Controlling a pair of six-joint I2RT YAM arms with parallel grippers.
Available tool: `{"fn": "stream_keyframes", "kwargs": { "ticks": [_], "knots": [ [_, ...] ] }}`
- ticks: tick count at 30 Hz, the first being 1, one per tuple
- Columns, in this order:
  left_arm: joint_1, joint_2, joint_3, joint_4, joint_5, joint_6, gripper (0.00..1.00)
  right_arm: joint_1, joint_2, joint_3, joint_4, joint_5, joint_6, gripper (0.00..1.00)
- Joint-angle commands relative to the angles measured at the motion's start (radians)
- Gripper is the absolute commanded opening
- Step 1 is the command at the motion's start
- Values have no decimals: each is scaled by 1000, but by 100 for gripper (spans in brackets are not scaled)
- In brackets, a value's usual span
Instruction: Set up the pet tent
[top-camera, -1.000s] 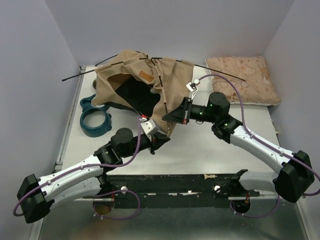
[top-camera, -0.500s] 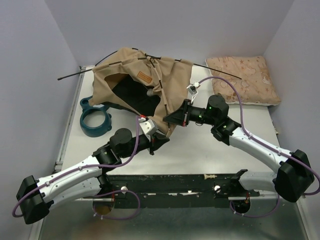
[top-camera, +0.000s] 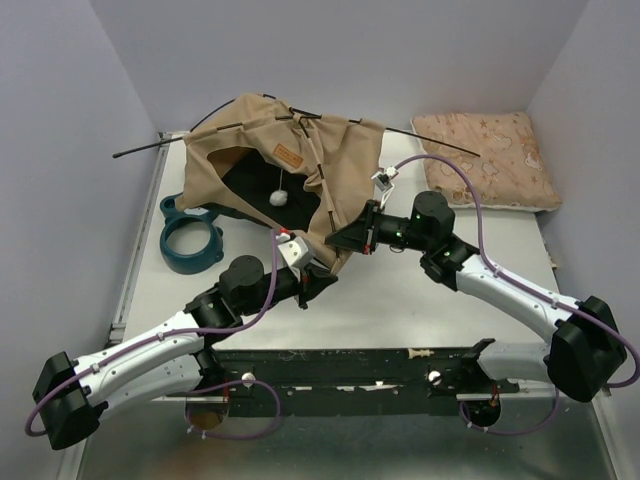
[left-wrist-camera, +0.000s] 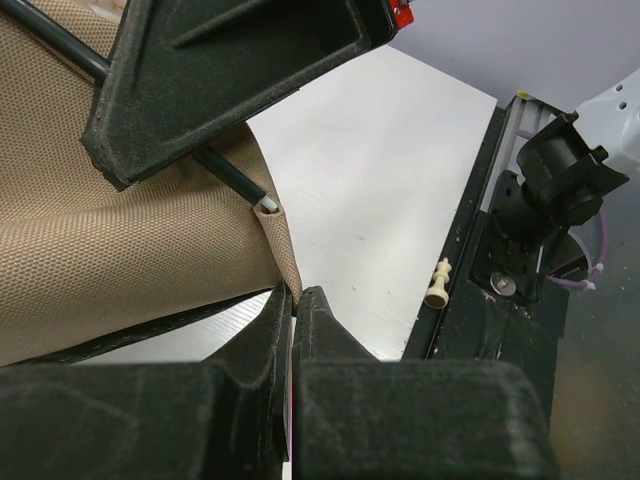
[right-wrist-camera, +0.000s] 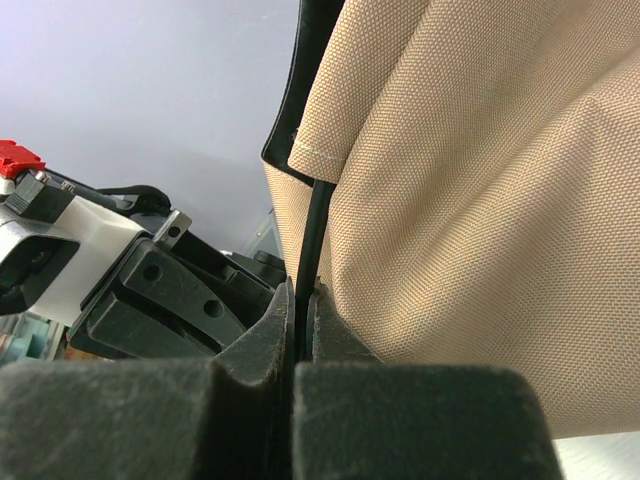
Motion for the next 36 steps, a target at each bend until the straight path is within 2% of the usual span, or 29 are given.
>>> {"fn": "stream_keyframes", "kwargs": {
  "ticks": [1,15,21,36],
  "knots": [
    [-2,-2,32,24,21,-26,0,-4,13,8,106,56,-66,1],
    [4,27,55,42,-16,-70,0,-3,16,-3,117,57,-49,1],
    [23,40,58,27,-77,-145,0,1,5,-11,109,73,-52,1],
    [70,-3,49,-21,-43,-162,0,-7,-10,-6,52,103,-96,1]
  ]
}}
